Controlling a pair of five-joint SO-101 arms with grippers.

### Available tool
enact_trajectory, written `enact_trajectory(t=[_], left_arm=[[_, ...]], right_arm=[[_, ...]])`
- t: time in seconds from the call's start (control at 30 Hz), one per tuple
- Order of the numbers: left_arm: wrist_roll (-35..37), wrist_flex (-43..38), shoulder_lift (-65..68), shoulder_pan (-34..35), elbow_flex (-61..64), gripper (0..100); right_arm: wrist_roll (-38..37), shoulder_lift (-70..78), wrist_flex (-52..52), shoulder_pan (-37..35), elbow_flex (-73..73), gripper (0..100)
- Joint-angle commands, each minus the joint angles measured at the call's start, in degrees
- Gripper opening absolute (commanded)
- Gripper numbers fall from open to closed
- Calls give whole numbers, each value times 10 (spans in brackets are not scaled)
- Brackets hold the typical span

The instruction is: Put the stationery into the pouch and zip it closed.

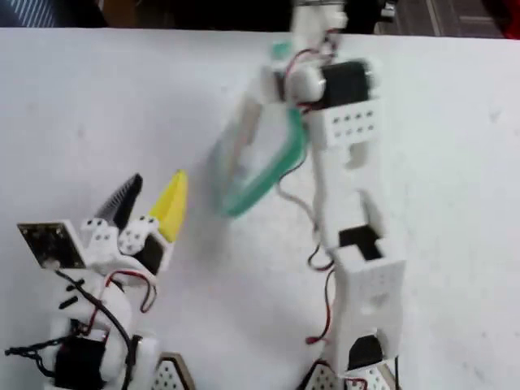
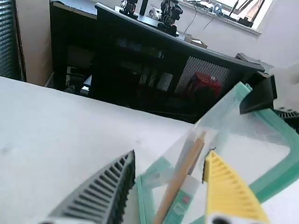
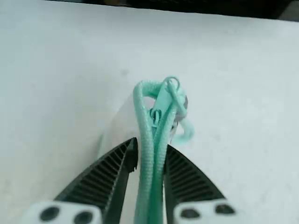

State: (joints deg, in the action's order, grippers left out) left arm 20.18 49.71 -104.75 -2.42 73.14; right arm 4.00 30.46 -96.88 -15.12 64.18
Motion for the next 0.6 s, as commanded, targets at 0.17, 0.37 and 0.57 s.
enact_trajectory(t=[0.17, 0.37, 0.57], left_arm=[[5, -20, 3, 0, 3, 248], [3, -22, 3, 0, 4, 248], [3, -23, 3, 0, 4, 248]], right_arm=[[-30, 120, -12, 121, -55, 16], [-85, 167, -16, 144, -95, 16], [-134, 158, -15, 147, -208, 16]])
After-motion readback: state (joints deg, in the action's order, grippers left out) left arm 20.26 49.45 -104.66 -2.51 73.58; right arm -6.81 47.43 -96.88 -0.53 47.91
